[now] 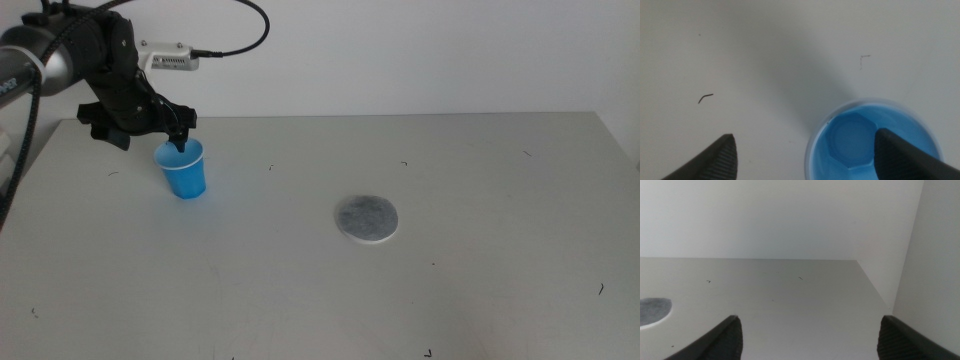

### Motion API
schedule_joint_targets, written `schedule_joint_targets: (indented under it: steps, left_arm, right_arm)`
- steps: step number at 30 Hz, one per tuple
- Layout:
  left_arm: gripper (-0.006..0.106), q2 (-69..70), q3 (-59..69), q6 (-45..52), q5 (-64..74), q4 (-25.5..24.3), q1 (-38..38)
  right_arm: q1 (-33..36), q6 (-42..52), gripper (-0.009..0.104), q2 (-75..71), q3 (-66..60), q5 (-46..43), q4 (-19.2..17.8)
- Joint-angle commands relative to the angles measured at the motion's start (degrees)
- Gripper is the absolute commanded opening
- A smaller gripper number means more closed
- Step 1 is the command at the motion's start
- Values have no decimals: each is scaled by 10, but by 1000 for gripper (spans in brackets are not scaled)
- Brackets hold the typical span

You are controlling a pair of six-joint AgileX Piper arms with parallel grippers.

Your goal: Place an empty cup on a cup mat.

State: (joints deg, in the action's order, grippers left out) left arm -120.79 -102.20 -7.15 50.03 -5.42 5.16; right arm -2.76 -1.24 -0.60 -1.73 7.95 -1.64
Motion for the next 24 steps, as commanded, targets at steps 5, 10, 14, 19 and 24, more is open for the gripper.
schedule_joint_targets:
  steps: [5,10,14,19,24]
  left_arm:
    - [105,-9,-17,-2,-45,8,0]
    - [87,-19,-17,-2,-45,14,0]
    - [43,-19,-17,-2,-45,32,0]
    - [0,-19,-17,-1,-40,46,0]
    - [0,-9,-17,1,-24,46,0]
  right_arm:
    - [-4,3,94,-15,5,-42,-8]
    - [-4,3,94,-15,5,-42,-8]
    - [-4,3,94,-15,5,-42,-8]
    - [-4,3,94,-15,5,-42,-8]
    - [-4,3,94,-15,5,-42,-8]
